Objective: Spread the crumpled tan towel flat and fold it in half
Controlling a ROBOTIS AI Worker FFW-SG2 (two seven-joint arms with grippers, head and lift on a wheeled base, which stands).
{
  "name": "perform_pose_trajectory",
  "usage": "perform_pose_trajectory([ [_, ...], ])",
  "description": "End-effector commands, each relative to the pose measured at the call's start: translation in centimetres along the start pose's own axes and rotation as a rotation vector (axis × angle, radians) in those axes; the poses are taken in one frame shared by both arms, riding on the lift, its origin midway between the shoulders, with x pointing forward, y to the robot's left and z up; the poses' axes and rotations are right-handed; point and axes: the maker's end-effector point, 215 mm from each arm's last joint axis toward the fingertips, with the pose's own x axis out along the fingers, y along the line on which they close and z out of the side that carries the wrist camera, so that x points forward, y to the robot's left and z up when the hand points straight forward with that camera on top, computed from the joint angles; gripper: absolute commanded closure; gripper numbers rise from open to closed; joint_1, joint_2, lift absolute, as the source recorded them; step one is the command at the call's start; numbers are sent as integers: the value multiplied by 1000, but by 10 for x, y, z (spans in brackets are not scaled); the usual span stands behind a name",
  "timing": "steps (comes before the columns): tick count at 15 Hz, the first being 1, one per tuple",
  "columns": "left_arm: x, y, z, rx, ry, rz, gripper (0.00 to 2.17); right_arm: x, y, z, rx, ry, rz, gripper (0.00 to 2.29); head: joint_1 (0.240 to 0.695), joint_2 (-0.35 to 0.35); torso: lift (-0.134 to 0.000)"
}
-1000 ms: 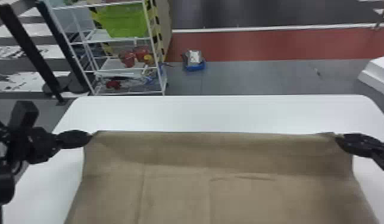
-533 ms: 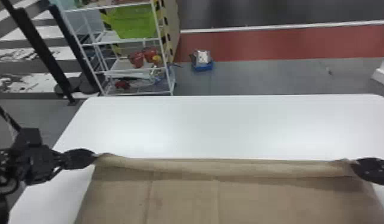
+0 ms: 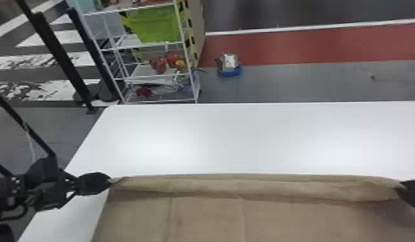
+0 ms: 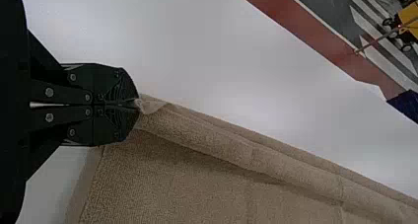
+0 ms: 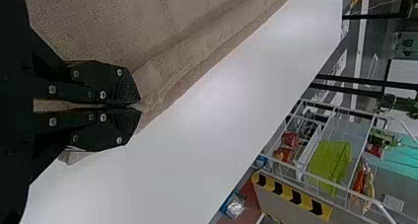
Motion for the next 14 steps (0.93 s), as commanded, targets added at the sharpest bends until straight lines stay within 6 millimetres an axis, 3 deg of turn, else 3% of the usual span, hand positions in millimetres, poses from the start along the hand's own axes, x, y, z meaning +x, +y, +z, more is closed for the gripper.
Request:
perform_pose_trajectory([
  [1, -11, -12, 1, 26, -6, -1, 1436, -17, 4, -2, -30, -7, 18, 1389, 695, 205, -123],
  [5, -43, -26, 0, 42, -26, 25, 1436, -48, 16, -17, -60, -6, 67, 1389, 695, 203, -123],
  [8, -38, -51, -6, 60, -19, -18, 1436, -39, 33, -36, -112, 25, 108, 1389, 695, 200, -123],
  [12, -25, -68, -14, 118, 17, -57, 1436, -29, 46, -32, -125, 19, 139, 1389, 695, 208, -123],
  [14, -33, -69, -14, 182, 24, -48, 1436, -39, 35, -25, -135, 8, 107, 1389, 695, 219, -123],
])
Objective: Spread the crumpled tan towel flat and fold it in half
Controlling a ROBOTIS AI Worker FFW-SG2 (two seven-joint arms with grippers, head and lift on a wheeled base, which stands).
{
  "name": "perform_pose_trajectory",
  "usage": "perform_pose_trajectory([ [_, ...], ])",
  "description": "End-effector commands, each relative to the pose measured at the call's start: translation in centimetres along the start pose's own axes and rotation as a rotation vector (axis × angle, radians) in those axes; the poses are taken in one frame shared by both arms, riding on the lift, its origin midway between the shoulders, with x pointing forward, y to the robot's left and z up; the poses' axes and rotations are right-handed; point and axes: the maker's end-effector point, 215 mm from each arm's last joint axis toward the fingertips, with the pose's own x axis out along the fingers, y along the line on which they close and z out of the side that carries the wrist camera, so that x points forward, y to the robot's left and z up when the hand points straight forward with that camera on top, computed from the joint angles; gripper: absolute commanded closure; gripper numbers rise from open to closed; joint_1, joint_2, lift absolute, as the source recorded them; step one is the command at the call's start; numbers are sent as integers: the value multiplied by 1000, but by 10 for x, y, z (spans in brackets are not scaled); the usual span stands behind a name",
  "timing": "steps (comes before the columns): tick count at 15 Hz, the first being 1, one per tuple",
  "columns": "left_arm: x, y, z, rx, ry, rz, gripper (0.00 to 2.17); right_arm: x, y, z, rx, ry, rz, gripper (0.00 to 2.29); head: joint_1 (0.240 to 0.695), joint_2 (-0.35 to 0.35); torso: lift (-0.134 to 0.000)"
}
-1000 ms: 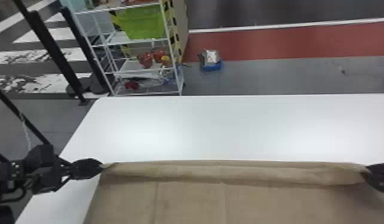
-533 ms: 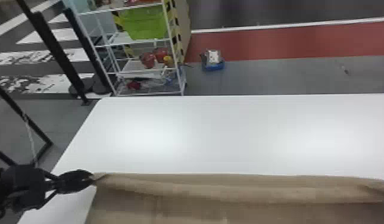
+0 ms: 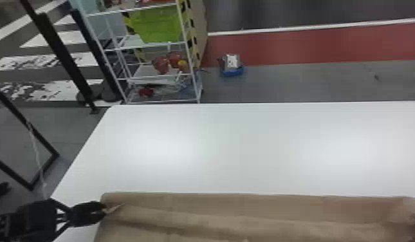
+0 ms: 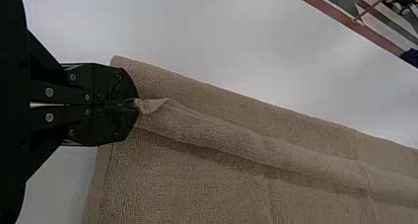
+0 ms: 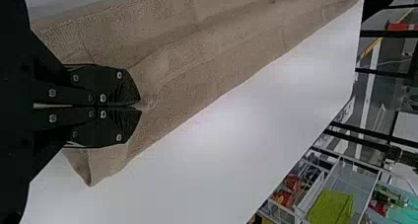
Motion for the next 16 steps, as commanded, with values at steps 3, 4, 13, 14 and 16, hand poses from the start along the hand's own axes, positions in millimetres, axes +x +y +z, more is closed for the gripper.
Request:
perform_pose_trajectory([
  [3, -31, -16, 6, 203, -1, 3, 1436, -40, -21, 10, 2, -24, -84, 1389, 695, 209, -123],
  [4, -37, -28, 9, 265, -4, -11, 1436, -43, -14, 4, 1, -14, -78, 1389, 695, 200, -123],
  [13, -29, -58, 8, 271, -26, -66, 1436, -21, 13, -14, -9, 17, -8, 1389, 695, 193, -123],
  [14, -30, -58, 9, 277, -29, -65, 1436, -25, 11, -13, -6, 13, -16, 1389, 695, 195, -123],
  [16, -40, -56, 11, 304, -29, -48, 1436, -38, 0, -9, -14, 8, -52, 1389, 695, 195, -123],
])
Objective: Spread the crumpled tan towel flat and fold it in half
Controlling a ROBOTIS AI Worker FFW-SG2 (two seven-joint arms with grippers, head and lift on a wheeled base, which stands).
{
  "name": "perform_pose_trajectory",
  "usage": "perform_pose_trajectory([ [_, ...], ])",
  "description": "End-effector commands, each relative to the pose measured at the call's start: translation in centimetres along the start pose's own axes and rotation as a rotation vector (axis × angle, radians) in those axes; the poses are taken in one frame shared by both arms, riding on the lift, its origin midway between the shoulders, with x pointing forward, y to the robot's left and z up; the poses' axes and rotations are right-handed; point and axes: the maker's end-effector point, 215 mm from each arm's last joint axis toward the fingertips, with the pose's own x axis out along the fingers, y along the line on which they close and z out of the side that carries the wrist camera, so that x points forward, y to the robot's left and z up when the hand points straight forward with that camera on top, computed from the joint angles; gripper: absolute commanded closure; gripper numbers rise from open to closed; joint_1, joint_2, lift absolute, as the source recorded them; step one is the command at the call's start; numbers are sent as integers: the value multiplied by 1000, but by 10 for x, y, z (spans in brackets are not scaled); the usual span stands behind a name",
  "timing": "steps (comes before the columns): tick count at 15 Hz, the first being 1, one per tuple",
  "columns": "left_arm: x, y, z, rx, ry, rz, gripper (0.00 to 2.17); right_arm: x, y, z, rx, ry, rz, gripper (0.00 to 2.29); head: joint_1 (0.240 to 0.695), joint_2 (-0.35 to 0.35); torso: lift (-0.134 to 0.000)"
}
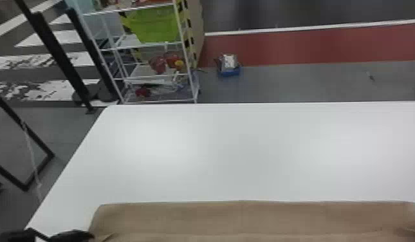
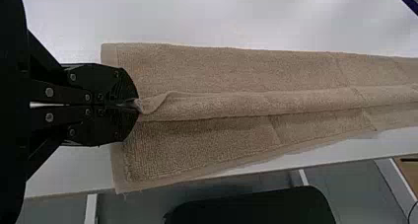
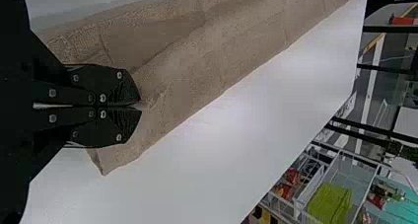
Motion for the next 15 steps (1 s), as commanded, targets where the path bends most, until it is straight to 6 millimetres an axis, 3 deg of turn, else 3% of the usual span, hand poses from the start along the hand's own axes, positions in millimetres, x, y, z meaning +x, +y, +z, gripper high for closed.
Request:
perform_pose_trajectory([
  [1, -11, 3, 3, 27, -3, 30, 1436, -14, -10, 3, -5, -6, -32, 1389, 695, 192, -123],
  [7, -7, -15, 9, 28, -23, 11, 1436, 0, 6, -8, -5, 6, 11, 1389, 695, 175, -123],
  [14, -6, -24, 19, 59, -45, -2, 1433, 2, 5, -11, 4, 3, 8, 1389, 695, 166, -123],
  [15, -8, -23, 20, 61, -46, 2, 1345, 2, 5, -11, 6, 2, 8, 1389, 695, 163, -123],
])
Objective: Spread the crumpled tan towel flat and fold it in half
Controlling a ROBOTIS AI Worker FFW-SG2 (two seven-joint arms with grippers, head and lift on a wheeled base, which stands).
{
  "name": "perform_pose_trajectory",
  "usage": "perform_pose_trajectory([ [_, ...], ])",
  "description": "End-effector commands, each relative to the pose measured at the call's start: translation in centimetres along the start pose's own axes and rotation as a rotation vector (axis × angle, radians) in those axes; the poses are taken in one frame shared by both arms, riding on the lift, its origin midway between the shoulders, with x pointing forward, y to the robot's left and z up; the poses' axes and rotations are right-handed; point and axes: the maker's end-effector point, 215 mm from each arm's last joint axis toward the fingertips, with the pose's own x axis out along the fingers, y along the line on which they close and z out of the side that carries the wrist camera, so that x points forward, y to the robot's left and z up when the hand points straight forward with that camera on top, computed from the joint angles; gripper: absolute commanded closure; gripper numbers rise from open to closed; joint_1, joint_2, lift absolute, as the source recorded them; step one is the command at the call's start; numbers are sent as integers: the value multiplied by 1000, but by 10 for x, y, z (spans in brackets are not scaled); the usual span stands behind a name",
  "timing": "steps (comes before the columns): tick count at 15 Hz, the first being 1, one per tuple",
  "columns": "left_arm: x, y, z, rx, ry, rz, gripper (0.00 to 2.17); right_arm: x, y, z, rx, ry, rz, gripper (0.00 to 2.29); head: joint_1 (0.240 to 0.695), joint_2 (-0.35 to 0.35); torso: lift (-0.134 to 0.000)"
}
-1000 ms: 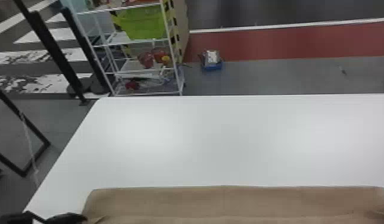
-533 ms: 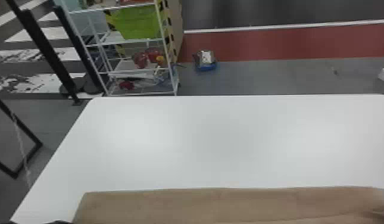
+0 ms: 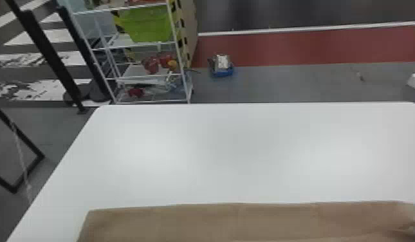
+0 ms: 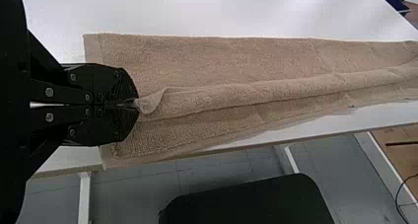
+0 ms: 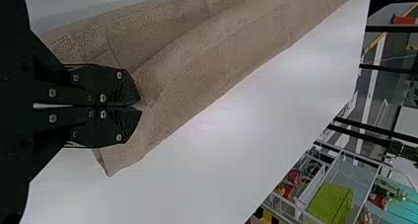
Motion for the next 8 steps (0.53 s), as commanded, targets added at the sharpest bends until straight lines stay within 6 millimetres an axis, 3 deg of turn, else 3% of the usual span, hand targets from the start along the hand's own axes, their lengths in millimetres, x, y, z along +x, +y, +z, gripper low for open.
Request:
perform_pose_trajectory([
  [1, -6, 1, 4, 17, -5, 3, 1244, 1, 2, -1, 5, -1, 4, 1389, 695, 160, -123],
  [4, -9, 0, 9, 45, 0, -15, 1258, 2, 2, -1, 9, -4, 3, 1389, 695, 160, -123],
  [5, -9, 3, 12, 63, -2, -12, 1372, 1, 1, 0, 7, -6, 0, 1389, 695, 159, -123],
  [8, -16, 11, 19, 91, 12, 9, 1430, -9, -15, 7, 5, -19, -41, 1389, 695, 140, -123],
])
